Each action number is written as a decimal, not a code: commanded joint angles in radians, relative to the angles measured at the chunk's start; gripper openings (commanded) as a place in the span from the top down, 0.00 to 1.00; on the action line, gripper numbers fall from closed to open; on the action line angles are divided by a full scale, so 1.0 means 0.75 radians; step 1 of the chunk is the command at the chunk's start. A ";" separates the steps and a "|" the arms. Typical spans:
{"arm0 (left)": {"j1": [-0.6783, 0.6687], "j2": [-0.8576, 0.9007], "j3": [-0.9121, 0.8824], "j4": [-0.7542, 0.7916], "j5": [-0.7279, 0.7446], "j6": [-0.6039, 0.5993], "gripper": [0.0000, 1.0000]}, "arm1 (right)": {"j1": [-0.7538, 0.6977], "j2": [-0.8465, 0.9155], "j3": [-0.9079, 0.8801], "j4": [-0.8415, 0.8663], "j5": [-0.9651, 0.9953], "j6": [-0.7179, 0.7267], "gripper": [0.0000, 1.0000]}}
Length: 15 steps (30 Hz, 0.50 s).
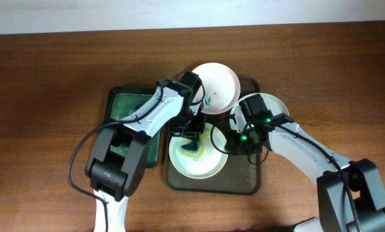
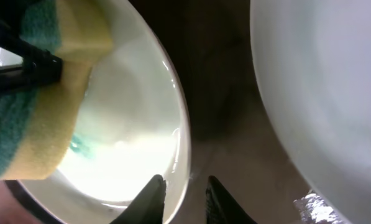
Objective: Clean dirty plates on tray and stack at the side
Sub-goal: 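Scrub the held plate with the sponge in the left gripper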
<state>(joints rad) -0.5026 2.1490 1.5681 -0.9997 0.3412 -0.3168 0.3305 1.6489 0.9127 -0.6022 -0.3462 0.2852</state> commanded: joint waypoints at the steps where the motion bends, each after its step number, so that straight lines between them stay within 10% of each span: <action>1: 0.020 0.044 0.012 0.024 -0.044 0.022 1.00 | 0.013 0.048 0.000 0.042 0.049 -0.055 0.82; 15: 0.015 0.043 0.072 0.019 0.052 -0.076 1.00 | 0.064 0.099 0.001 0.164 0.441 0.346 0.96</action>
<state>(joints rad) -0.4969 2.1551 1.5906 -0.9852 0.3538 -0.3374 0.3862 1.7103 0.9127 -0.4839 -0.1730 0.4496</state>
